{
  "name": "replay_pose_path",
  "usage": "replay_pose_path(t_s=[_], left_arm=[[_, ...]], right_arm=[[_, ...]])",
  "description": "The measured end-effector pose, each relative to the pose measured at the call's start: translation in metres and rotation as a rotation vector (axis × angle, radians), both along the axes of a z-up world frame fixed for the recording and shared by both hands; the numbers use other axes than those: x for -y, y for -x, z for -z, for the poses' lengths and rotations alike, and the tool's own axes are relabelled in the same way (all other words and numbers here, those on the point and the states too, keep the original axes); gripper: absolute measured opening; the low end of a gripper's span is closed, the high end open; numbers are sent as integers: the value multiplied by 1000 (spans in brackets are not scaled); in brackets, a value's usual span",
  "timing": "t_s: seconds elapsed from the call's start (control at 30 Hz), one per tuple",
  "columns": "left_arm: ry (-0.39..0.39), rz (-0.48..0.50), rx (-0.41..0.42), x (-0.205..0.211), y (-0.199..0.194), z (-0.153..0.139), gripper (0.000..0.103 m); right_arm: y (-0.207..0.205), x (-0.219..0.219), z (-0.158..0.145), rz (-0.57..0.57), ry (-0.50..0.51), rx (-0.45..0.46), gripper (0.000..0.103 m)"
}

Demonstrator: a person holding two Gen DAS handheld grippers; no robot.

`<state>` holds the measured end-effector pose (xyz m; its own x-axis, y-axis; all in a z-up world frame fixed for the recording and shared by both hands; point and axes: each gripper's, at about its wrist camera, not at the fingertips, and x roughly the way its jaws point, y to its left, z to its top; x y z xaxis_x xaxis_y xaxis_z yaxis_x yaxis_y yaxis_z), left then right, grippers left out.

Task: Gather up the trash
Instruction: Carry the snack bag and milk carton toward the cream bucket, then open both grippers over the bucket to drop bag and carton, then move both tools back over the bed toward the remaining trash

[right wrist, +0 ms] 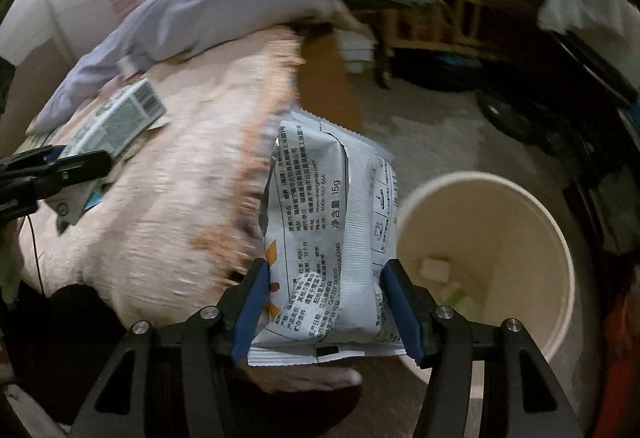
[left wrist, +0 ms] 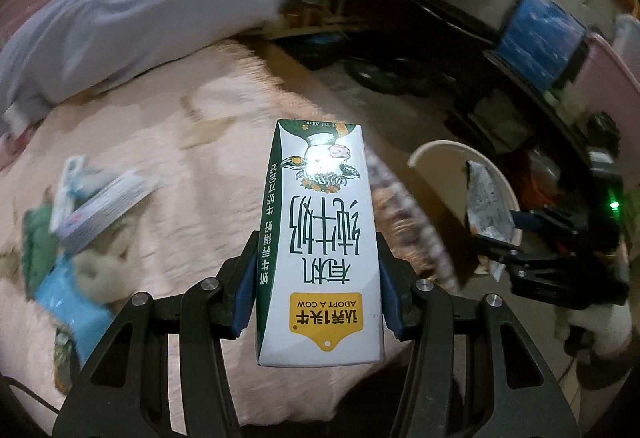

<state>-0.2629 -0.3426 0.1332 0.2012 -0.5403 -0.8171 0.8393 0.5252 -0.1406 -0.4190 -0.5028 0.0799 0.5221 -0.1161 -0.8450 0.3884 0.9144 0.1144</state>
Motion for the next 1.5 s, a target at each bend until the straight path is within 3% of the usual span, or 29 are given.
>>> replay_pose_path(t_s=[0.17,0.33,0.4,0.6,0.67,0.77,1.17,1.5], left_arm=[[4,111,-18,49,24,2,50],[15,184,-98,93,40,11,50],[19,194,-155,109,44,17,50],[47,210,-226,143,53,27,51],[61,215,-248,149,53,28,58],[78,217,-275,151,51,27,60],[66,168,-174,104,35,16,60],[26,38,4,36,15,9,60]], right_arm=[[31,39,19,124,-35,-23,57],[52,69,39,198,-62,-55,57],[59,79,45,226,-70,-64,57],[71,102,58,311,-99,-62,60],[74,106,59,340,-98,-64,61],[74,106,54,361,-74,-54,71],[66,89,47,332,-69,-45,75],[49,53,34,261,-59,-31,75]])
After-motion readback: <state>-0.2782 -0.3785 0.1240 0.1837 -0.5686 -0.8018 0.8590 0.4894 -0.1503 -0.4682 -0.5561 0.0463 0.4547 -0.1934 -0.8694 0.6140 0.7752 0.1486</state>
